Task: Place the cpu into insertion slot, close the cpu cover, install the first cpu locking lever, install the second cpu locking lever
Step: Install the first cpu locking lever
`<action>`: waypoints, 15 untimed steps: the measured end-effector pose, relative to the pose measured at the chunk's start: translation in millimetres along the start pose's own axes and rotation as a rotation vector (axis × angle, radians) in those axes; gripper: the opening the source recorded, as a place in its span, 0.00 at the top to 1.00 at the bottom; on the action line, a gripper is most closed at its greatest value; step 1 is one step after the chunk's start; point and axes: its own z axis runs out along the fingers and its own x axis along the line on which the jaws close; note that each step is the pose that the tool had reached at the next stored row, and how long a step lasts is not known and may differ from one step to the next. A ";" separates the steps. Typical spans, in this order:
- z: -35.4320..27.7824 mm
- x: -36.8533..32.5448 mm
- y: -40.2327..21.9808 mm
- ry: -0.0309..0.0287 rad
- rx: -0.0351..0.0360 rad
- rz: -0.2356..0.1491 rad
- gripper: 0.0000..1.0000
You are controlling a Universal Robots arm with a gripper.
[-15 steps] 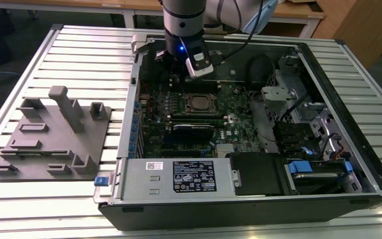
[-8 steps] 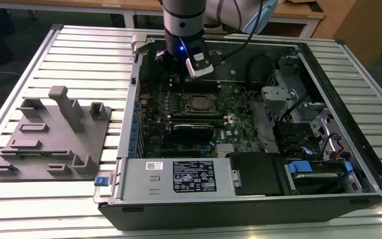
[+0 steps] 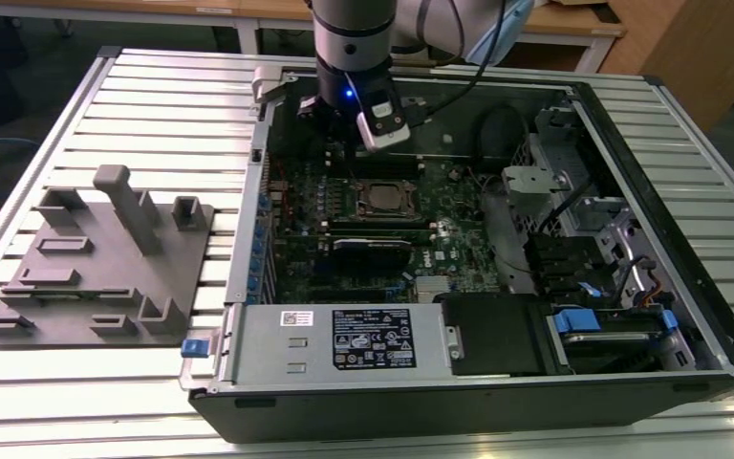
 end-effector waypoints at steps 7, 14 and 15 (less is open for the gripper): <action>-0.1 2.5 -1.0 0.0002 -0.0021 0.000 0.89; -0.2 6.8 -2.1 0.0003 -0.0021 0.000 0.89; -0.3 7.7 -2.2 0.0003 -0.0020 0.000 0.89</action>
